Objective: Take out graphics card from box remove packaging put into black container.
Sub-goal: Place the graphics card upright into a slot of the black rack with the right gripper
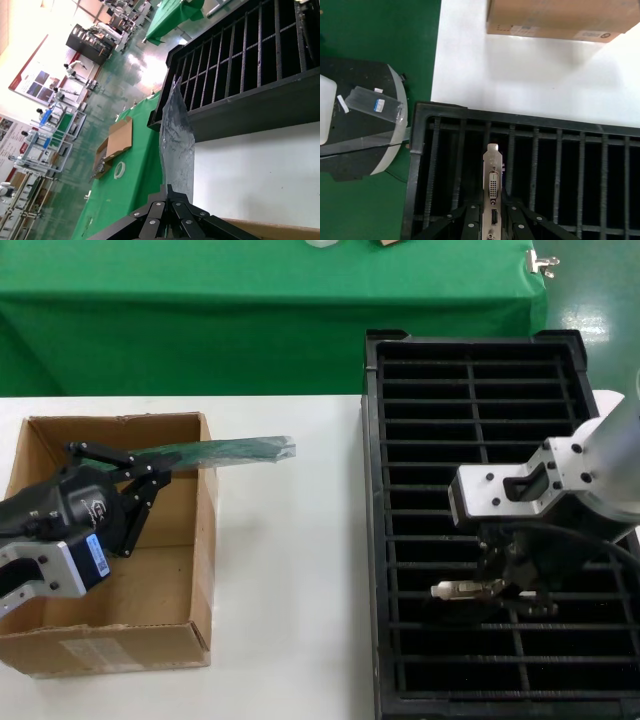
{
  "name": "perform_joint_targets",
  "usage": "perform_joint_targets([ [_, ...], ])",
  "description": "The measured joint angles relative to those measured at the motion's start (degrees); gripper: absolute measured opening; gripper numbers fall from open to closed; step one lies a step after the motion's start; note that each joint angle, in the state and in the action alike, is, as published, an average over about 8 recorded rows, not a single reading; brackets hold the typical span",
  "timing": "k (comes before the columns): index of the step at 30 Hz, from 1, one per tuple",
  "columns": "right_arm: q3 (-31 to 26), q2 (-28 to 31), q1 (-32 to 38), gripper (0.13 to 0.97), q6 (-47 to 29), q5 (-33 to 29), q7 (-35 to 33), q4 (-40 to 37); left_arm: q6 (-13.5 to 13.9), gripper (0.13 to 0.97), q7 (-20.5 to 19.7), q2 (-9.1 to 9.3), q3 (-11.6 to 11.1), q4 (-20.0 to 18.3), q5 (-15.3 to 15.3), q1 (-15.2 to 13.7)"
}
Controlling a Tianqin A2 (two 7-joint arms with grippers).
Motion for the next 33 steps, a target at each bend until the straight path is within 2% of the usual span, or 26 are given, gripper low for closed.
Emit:
perform_joint_targets([
  [24,0.5,-4.6,-2.8,0.19,0.0,-3.6,-3.0,-5.0,0.0,0.139,0.0,0.0,0.0,0.0,0.0,0.0],
  [33,0.2,-4.4,-2.0,0.251,0.0,-3.7,-2.4,-3.6,0.0,0.139,0.0,0.0,0.0,0.0,0.0,0.0],
])
